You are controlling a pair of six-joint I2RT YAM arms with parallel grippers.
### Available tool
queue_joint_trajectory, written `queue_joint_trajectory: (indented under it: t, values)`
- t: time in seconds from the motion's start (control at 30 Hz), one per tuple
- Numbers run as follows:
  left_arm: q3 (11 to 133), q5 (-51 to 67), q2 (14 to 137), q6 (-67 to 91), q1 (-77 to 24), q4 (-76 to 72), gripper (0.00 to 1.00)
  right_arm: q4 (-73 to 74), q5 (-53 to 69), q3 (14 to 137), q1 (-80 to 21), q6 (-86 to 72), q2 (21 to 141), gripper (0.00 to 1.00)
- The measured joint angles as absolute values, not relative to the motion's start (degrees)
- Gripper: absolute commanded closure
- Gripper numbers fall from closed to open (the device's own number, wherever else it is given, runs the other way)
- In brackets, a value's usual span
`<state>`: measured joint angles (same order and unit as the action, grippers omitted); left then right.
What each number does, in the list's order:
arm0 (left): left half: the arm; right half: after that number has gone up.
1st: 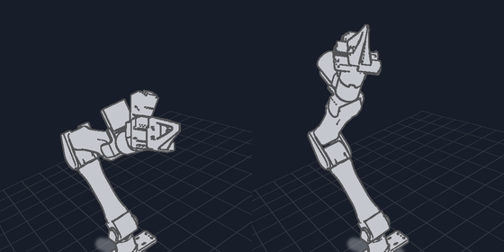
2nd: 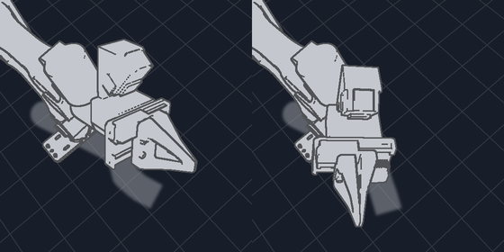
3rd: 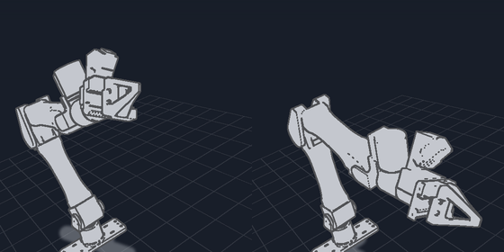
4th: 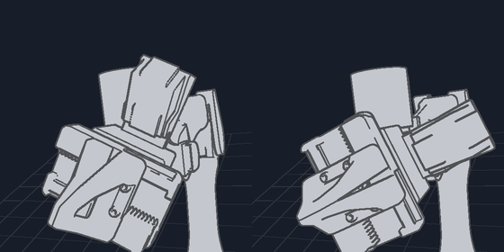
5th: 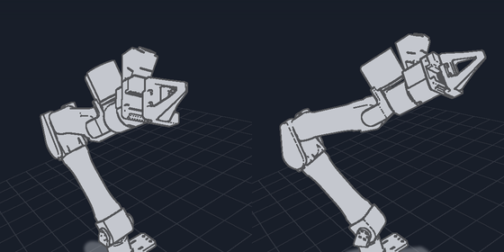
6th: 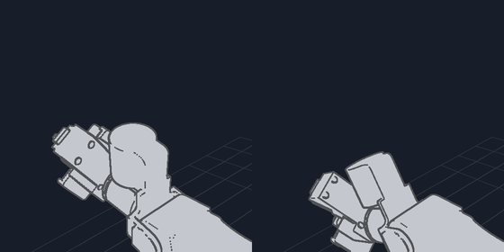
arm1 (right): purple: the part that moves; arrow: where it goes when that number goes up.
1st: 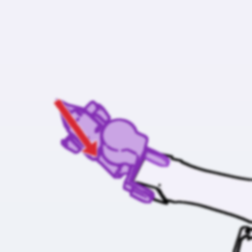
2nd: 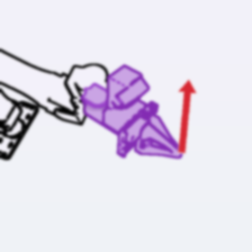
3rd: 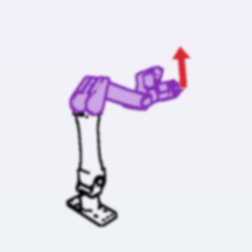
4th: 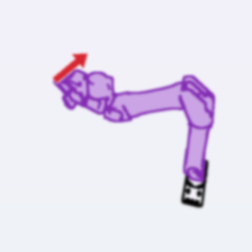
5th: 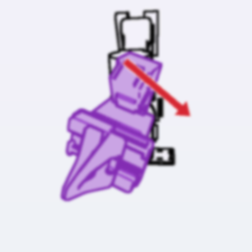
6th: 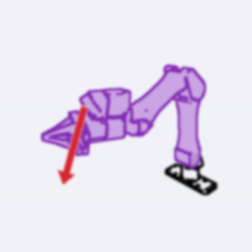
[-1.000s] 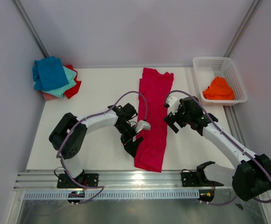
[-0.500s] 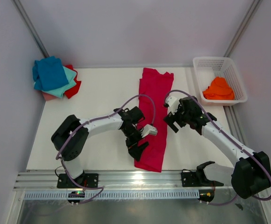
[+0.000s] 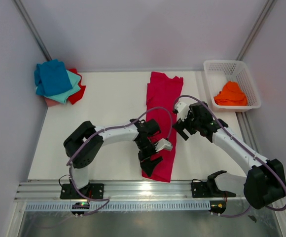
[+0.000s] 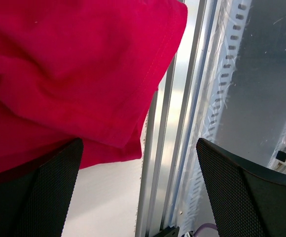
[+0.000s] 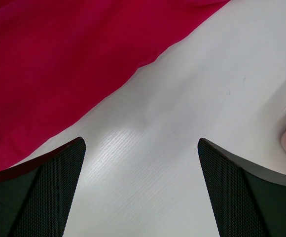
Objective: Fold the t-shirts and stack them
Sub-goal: Fold the tshirt
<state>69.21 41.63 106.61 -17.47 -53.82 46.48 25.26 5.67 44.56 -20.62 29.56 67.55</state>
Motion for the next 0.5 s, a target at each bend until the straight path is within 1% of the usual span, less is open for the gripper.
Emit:
queue_joint_trajectory:
  t: [0.4,0.5]
  values:
    - [70.6,42.0,108.9,-16.7,-54.9,46.7,0.01,25.4,4.4,44.6,-20.4,29.6,67.5,0.01]
    - [71.0,41.9,109.3,-16.7,-55.0,46.9,0.09,25.4,4.2,44.6,-20.4,29.6,67.5,0.01]
